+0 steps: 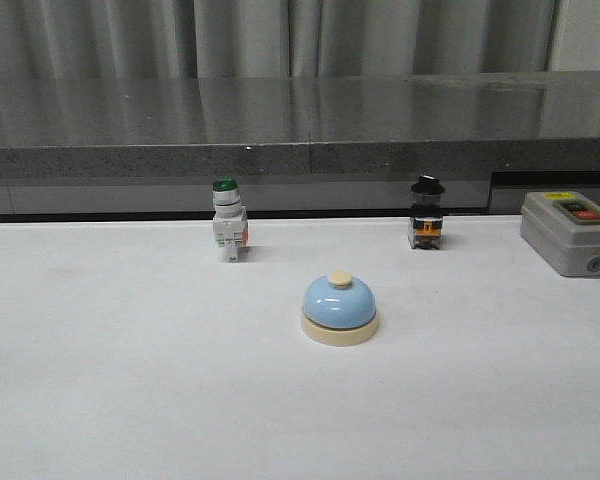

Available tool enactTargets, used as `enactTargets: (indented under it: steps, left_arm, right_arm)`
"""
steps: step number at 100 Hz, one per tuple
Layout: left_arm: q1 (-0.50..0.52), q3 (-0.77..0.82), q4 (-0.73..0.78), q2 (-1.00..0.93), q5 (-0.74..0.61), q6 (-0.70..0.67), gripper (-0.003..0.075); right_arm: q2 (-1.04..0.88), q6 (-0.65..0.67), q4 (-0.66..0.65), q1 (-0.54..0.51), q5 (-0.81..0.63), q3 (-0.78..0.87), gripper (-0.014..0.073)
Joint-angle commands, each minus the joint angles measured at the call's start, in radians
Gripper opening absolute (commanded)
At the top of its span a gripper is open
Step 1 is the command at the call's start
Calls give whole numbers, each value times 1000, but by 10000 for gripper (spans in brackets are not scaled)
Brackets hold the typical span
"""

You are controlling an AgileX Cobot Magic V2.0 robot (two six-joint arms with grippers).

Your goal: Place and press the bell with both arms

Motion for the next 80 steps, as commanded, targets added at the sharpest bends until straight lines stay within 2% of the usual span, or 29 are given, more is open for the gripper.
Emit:
enactTargets:
  steps: [1,48,80]
  left_arm:
    - [3,42,-2,-28,-84,-10,-20]
    - [3,42,-2,-28,-84,-10,-20]
    - [3,42,-2,-28,-84,-10,-20]
  right_arm:
    - [-102,-3,5,-6,-58,17,-60]
    - [-595,-3,5,-6,-149,191,-60]
    - [-883,-3,-6,-6,-303,353,-60]
